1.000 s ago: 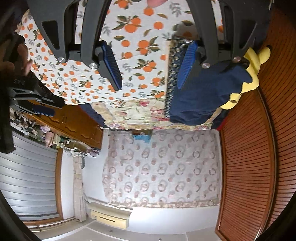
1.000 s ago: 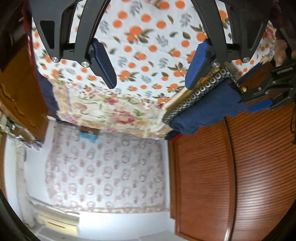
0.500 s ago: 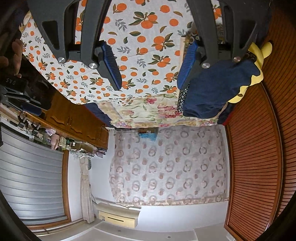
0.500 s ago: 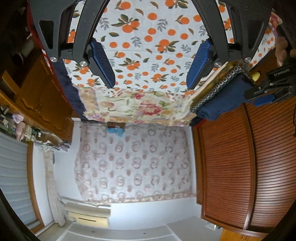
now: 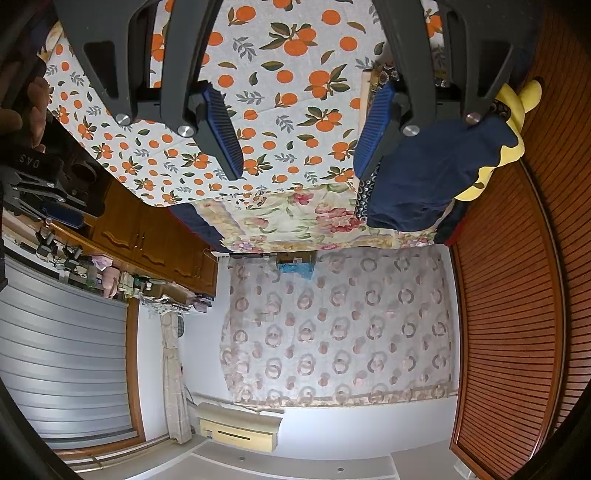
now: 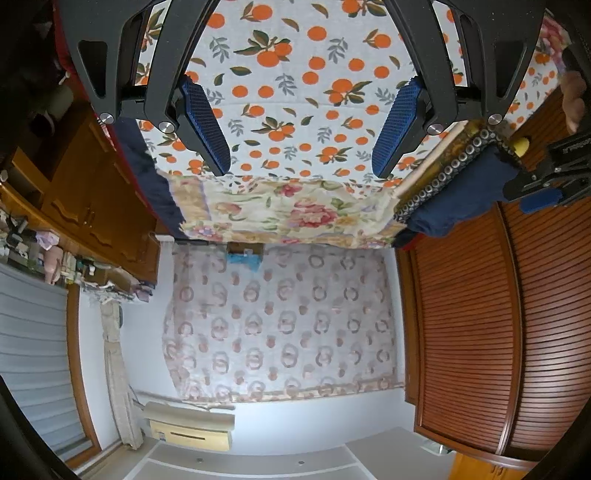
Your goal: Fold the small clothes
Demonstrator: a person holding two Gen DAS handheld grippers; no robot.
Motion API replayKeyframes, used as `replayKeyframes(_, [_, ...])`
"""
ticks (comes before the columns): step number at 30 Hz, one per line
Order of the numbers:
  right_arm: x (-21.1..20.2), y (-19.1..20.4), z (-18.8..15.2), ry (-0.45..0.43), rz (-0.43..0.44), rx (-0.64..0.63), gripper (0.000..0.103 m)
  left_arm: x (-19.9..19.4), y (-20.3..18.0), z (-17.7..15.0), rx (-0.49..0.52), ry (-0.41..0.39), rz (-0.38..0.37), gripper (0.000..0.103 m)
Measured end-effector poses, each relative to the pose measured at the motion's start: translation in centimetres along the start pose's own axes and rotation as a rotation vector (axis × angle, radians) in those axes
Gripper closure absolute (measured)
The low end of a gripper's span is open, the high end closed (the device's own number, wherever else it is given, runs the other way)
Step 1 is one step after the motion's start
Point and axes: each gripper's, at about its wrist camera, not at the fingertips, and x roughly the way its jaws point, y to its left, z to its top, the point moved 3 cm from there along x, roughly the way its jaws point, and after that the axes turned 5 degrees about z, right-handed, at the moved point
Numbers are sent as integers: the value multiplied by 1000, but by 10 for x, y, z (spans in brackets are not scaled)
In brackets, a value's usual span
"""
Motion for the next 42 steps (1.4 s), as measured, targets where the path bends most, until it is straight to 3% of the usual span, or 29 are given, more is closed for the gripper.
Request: replayKeyframes(42, [0, -7, -1, -5, -6, 1, 22, -5, 3, 7, 4, -16, 6, 41])
